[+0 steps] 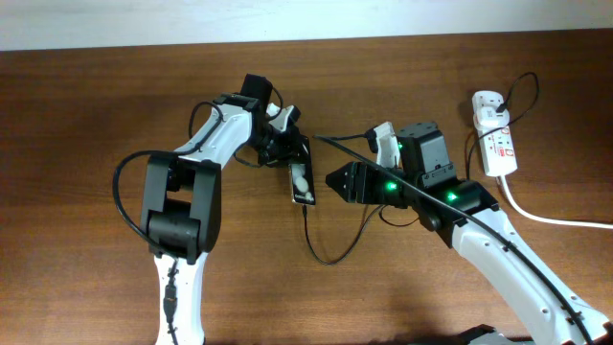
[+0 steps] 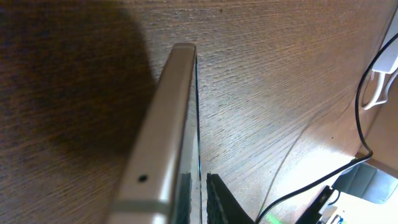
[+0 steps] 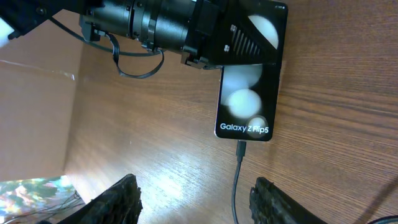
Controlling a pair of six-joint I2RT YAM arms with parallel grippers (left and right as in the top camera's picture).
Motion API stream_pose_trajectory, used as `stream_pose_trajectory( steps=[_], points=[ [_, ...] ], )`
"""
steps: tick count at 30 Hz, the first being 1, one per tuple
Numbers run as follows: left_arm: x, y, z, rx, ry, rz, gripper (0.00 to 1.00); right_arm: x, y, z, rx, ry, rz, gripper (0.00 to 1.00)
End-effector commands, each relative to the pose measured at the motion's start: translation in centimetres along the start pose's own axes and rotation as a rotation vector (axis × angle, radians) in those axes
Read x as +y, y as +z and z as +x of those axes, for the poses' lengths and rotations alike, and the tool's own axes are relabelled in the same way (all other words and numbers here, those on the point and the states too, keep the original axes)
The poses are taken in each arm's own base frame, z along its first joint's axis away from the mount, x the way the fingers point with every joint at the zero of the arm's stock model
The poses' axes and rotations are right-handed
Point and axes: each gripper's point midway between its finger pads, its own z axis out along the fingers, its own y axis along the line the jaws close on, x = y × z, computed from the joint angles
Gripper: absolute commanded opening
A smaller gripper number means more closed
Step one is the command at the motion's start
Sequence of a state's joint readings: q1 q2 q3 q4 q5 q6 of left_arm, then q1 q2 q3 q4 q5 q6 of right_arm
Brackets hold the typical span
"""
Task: Plug charger to phone and switch on socket
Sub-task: 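Lay the phone flat on the table and open both grippers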
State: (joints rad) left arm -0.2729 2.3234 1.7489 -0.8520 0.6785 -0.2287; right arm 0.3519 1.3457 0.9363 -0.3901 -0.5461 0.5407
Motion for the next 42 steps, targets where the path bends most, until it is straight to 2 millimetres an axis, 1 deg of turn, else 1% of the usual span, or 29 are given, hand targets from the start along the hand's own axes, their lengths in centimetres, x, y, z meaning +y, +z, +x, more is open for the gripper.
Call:
stream_pose_trajectory(
  steps=[1, 8, 14, 17, 22, 26, 31, 37, 42],
  points=[
    [0.1, 0.3, 0.1, 0.006, 0.004, -0.008, 0.20, 0.3, -0.4, -0.8, -0.024, -0.022, 0.001, 0.60],
    [0.3, 0.3, 0.1, 0.003, 0.004, -0.019, 0.32, 0.3, -0.4, -0.9, -0.024, -0.022, 0.001, 0.60],
    [0.5, 0.3, 0.1, 0.004, 0.002, -0.027, 0.38, 0.3, -0.4, -0.9, -0.024, -0.022, 0.001, 0.60],
    [1.1, 0.2, 0.3, 0.008, -0.007, -0.064, 0.40, 0.3, -0.4, -0.8, -0.024, -0.022, 0.001, 0.60],
    [2.2, -0.1, 0.5, 0.015, -0.022, -0.136, 0.41, 0.3, -0.4, -0.8, -0.024, -0.044, 0.001, 0.60],
    [2.5, -0.3, 0.4, 0.010, -0.034, -0.163, 0.41, 0.3, -0.4, -0.8, -0.024, -0.044, 0.001, 0.60],
    [2.4, -0.4, 0.3, 0.006, -0.031, -0.164, 0.41, 0.3, -0.4, -0.8, -0.024, -0.044, 0.001, 0.60],
    [3.7, -1.9, 0.1, 0.001, -0.043, -0.292, 0.41, 0.3, -0.4, -0.8, -0.024, -0.044, 0.001, 0.60],
    [3.7, -2.5, -0.3, -0.010, -0.038, -0.315, 0.41, 0.3, -0.4, -0.8, -0.024, -0.044, 0.001, 0.60]
  ],
)
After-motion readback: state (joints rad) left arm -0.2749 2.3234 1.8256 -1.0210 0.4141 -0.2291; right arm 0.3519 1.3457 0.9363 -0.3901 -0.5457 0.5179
